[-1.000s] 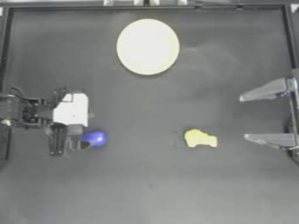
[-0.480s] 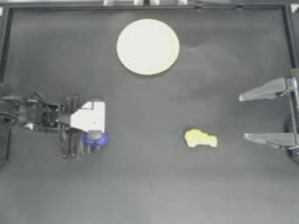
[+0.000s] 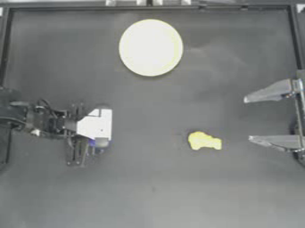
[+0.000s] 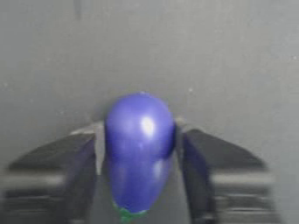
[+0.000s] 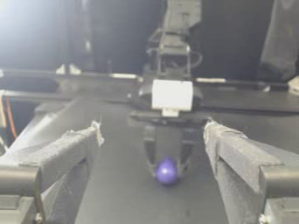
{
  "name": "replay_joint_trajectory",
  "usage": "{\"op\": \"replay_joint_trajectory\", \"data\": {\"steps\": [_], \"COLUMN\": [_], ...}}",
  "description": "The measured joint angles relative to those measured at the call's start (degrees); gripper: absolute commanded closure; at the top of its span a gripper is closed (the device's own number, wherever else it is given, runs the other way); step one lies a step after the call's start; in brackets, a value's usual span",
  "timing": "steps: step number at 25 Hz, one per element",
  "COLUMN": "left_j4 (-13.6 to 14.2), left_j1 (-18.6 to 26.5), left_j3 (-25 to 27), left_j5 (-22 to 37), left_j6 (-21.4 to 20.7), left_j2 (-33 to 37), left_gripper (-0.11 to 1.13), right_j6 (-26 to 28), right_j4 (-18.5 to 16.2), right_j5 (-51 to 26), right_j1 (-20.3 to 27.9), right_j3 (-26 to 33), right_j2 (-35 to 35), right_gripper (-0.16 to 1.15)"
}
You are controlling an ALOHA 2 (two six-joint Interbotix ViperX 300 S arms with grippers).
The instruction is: Put purple eggplant on plate
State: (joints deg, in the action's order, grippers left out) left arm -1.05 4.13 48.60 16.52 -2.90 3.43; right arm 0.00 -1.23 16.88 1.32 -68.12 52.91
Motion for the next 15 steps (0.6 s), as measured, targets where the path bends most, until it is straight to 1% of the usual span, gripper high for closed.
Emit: {"op": "replay_joint_trajectory", "data": {"steps": [1, 2, 8, 10, 15], "left_j4": [-0.4, -0.4, -0.2, 1.2, 7.6], "left_j1": [0.0, 0.0, 0.4, 1.1, 5.2], "left_j3": [-0.1, -0.1, -1.1, -2.1, -4.8], "left_j5": [0.3, 0.4, 1.2, 1.2, 1.2], "left_j6": [0.0, 0.0, 0.0, -0.1, -0.4], "left_j2": [0.0, -0.1, 0.4, 2.0, 8.3], "left_gripper": [0.68, 0.7, 0.63, 0.63, 0.62], "right_j6": [0.0, 0.0, 0.0, 0.0, 0.0], "right_j4": [0.0, 0.0, 0.1, 0.1, 0.3], "right_j5": [0.0, 0.1, 0.0, 0.1, 0.1], "right_j1": [0.0, 0.0, 0.0, 0.0, 0.0], "right_j3": [0.0, 0.0, 0.0, 0.0, 0.0], "right_j2": [0.0, 0.0, 0.0, 0.0, 0.0], "right_gripper": [-0.02, -0.02, -0.02, -0.02, -0.02]}}
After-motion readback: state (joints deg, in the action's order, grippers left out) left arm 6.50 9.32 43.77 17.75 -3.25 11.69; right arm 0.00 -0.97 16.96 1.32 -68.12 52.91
